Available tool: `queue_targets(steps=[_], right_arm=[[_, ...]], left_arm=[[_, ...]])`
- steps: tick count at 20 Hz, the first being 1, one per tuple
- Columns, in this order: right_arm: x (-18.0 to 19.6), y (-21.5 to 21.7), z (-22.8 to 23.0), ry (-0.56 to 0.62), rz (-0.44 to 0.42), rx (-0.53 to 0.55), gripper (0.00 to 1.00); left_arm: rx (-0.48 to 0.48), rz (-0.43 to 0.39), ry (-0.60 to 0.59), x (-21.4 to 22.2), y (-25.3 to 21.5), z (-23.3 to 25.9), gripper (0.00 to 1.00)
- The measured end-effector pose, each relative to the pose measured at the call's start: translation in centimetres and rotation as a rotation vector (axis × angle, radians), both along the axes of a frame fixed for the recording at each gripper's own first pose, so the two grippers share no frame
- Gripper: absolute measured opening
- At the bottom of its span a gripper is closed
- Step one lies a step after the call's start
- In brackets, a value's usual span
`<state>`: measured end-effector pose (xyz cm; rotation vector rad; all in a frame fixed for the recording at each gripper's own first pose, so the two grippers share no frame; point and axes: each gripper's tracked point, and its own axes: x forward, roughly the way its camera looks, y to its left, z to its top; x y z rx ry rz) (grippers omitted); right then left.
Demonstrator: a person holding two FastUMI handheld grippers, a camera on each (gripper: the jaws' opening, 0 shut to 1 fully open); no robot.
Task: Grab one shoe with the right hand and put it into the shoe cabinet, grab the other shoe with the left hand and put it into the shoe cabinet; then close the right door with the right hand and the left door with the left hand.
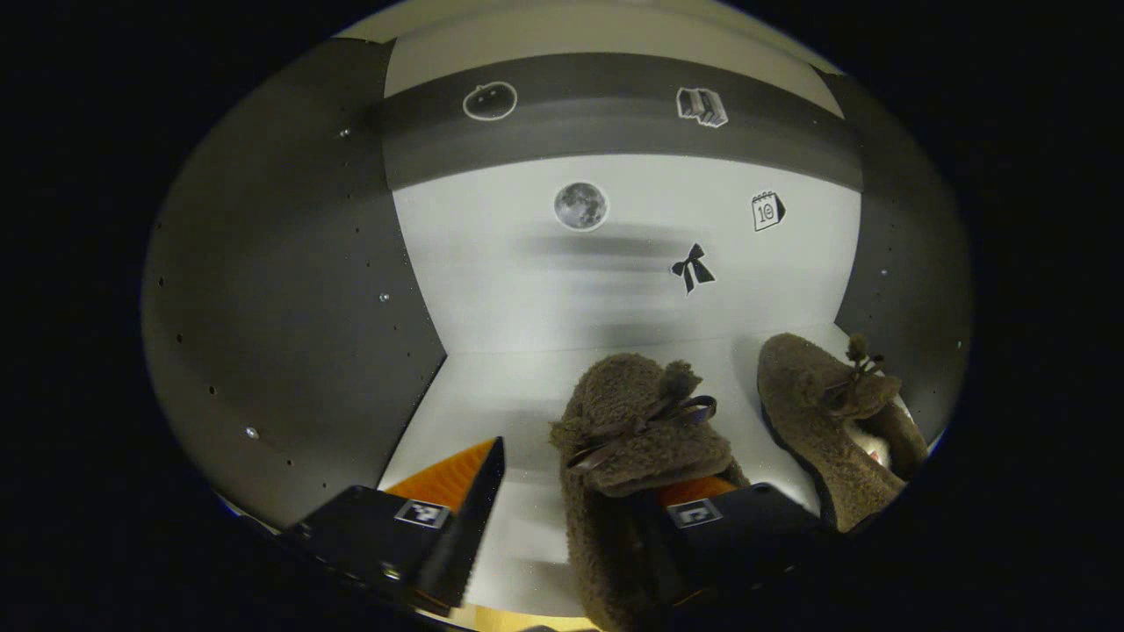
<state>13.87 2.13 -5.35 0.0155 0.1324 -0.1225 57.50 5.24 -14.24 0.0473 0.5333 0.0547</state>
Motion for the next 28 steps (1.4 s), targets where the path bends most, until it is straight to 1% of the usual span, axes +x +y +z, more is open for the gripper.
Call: queue_targets(steps=[2,3,4,7,11,15,16,17,21,23,26,28], right_arm=[[0.4,0.3,0.4,-0.009,0.01,0.003,1.0],[0.6,0.4,0.6,-0.014,0.017,0.006,1.0],[0.8,0.5,0.8,-0.016,0.023,0.006,1.0],[1.2,0.7,1.4,-0.034,0.036,-0.012,1.0],[1.7,1.0,2.1,-0.047,0.055,-0.006,1.0],[1.8,1.1,2.5,-0.058,0.07,-0.011,1.0],[1.7,1.0,2.6,-0.064,0.072,-0.017,1.0],[1.7,1.1,2.7,-0.068,0.076,-0.02,1.0],[1.6,1.7,2.9,-0.072,0.104,-0.013,1.0],[1.6,2.2,2.9,-0.07,0.118,-0.015,1.0],[1.4,3.1,2.9,-0.066,0.146,-0.011,1.0],[1.2,3.8,2.8,-0.061,0.169,-0.014,1.0]], left_arm=[[-0.015,-0.004,-0.03,-0.8,0.1,1.0,0.95],[-0.022,-0.004,-0.039,-1.5,0.3,1.5,0.91],[-0.03,-0.01,-0.048,-2.1,0.3,1.9,0.98],[-0.019,-0.043,-0.095,-4.5,-0.2,3.8,0.96],[-0.024,-0.075,-0.23,-8.5,-1.0,8.7,0.96],[-0.045,-0.112,-0.346,-14.5,-2.1,13.1,0.96],[-0.049,-0.123,-0.366,-16.2,-2.3,13.8,0.94],[-0.047,-0.127,-0.388,-17.7,-2.3,14.5,0.96],[-0.045,-0.121,-0.494,-24.2,-2.1,17.0,0.95],[-0.046,-0.107,-0.527,-27.4,-1.6,17.7,0.95],[-0.034,-0.092,-0.556,-31.4,-1.1,17.8,0.95],[-0.031,-0.081,-0.551,-34.0,-0.8,17.3,0.95]])
